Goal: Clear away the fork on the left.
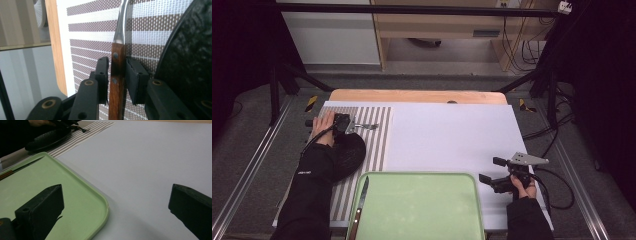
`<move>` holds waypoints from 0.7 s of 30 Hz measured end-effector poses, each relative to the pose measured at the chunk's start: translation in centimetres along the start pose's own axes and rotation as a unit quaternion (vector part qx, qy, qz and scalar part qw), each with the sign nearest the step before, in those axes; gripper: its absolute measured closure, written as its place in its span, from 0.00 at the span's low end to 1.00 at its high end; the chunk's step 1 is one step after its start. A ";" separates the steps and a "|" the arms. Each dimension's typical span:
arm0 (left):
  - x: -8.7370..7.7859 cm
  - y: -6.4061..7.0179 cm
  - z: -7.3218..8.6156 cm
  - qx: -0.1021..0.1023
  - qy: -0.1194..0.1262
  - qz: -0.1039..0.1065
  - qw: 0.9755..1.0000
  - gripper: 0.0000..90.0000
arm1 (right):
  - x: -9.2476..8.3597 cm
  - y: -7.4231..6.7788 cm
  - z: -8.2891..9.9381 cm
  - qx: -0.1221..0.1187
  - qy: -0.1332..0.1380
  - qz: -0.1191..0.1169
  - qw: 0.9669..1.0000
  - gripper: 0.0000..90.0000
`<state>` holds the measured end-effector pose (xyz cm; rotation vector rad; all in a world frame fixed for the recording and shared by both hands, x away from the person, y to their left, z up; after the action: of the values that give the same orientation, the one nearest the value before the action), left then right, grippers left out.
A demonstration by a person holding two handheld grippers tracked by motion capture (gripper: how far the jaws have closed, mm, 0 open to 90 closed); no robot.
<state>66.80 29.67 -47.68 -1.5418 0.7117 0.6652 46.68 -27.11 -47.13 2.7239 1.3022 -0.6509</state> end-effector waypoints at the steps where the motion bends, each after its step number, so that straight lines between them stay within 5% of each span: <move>1: 0.2 0.1 -0.1 0.002 0.003 0.002 1.000 0.82 | 0.0 0.0 0.0 0.000 0.002 0.001 1.000 0.00; 21: 0.1 0.6 -1.0 0.010 -0.002 -0.023 1.000 0.85 | 0.0 0.0 0.0 0.000 0.000 0.002 1.000 0.00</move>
<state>66.43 28.64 -48.09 -1.5325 0.6751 0.6246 46.67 -27.14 -47.11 2.7261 1.2975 -0.6502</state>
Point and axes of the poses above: each handheld gripper's, and its own axes: x roughly forward along the jaws, z roughly out of its underside, y roughly to its right, the point moved 2 cm from there along x, roughly forward along the jaws, and after that the axes turned 7 degrees about -x, right-handed, at the moved point
